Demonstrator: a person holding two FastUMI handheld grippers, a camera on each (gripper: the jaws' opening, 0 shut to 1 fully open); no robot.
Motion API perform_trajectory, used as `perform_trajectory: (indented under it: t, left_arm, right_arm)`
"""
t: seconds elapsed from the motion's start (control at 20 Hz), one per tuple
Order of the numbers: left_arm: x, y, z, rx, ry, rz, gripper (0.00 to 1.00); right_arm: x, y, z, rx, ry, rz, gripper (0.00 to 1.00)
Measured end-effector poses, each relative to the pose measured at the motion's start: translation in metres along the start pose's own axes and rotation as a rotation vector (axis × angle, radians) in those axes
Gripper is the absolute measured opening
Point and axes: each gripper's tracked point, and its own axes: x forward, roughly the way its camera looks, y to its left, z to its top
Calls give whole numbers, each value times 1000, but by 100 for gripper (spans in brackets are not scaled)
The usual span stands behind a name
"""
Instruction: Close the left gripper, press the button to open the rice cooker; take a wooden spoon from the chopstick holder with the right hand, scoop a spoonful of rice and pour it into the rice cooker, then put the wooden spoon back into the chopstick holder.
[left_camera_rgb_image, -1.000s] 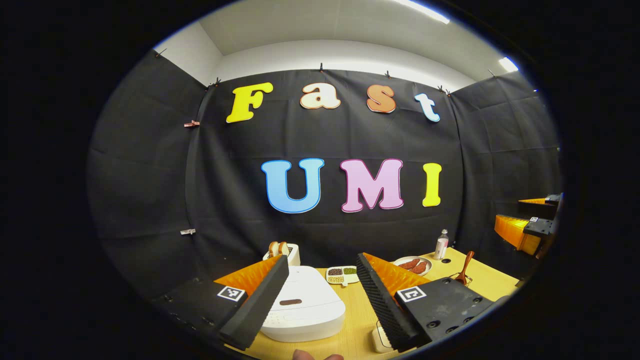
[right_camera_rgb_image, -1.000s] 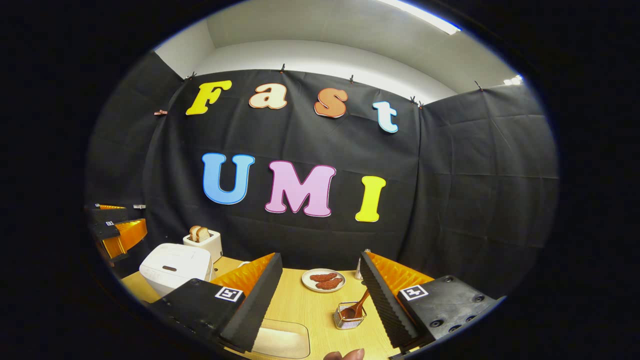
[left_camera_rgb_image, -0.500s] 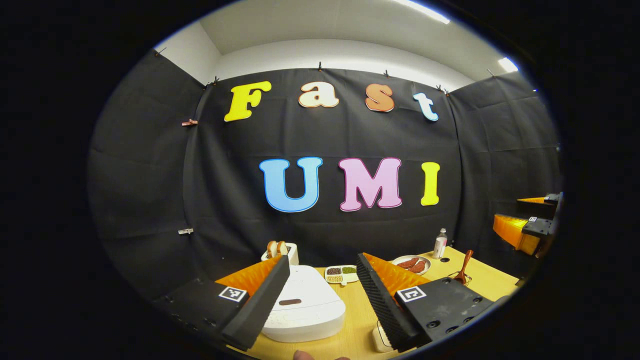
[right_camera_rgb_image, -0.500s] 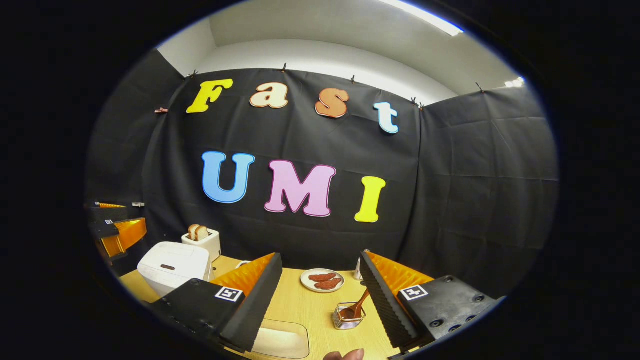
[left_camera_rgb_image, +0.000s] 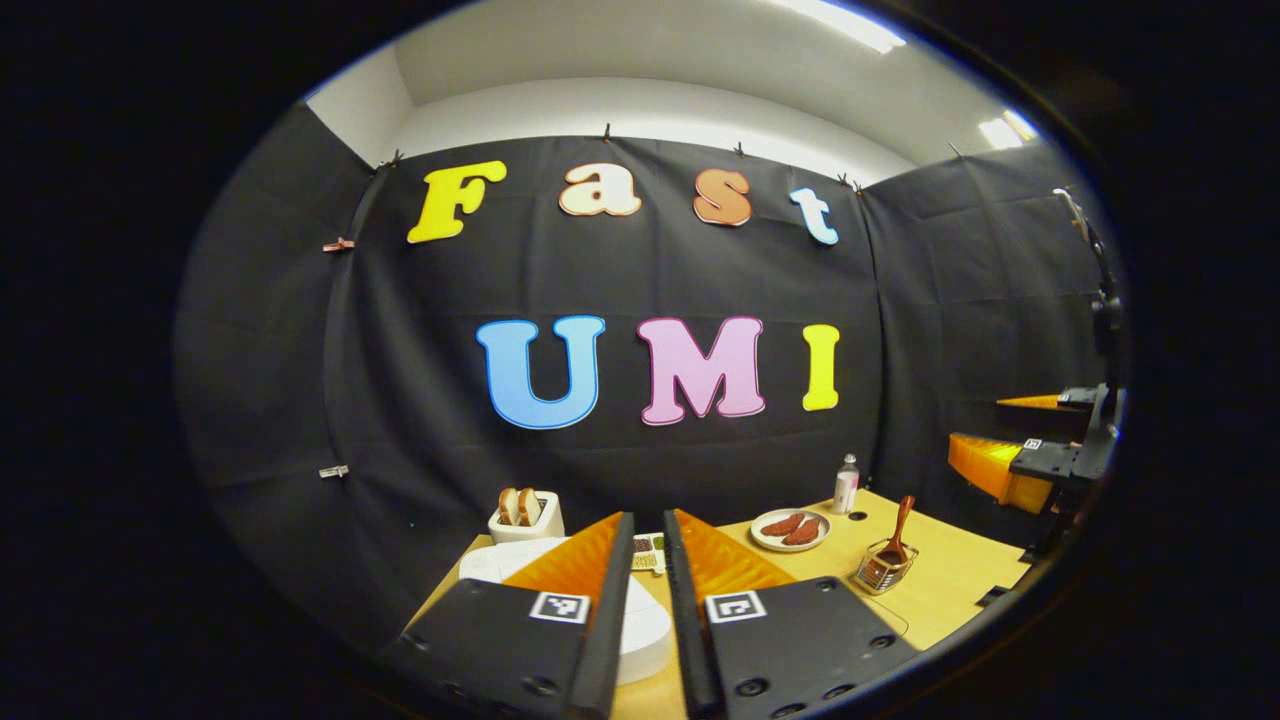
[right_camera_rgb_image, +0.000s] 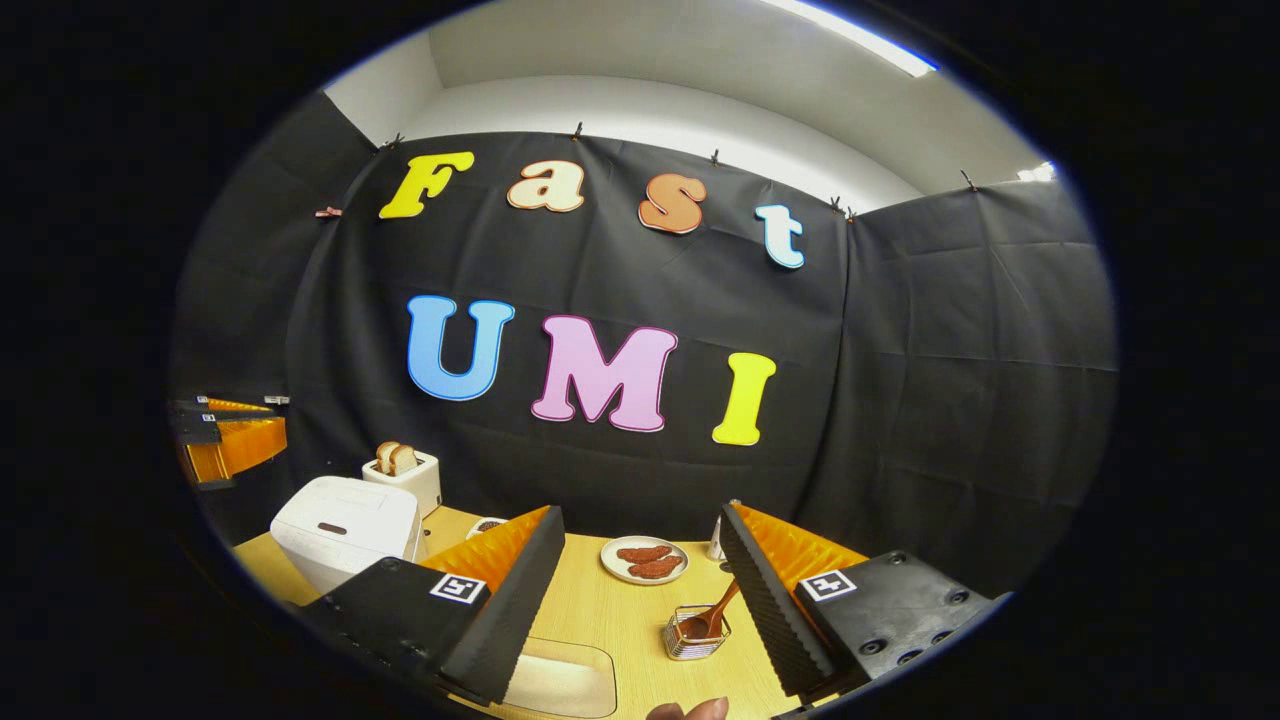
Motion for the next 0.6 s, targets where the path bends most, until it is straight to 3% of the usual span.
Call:
perform_trajectory:
  t: [0.05, 0.25, 0.6]
  left_arm:
    - [-2, 4, -5, -2, 21, 12, 8]
    - [13, 23, -17, -26, 48, -10, 6]
    - [59, 70, -83, -109, 276, -85, 6]
  right_arm:
    - [1, 1, -1, 0, 2, 2, 98]
    - [0, 1, -2, -20, 5, -1, 98]
    - [-8, -15, -10, -43, 25, -36, 98]
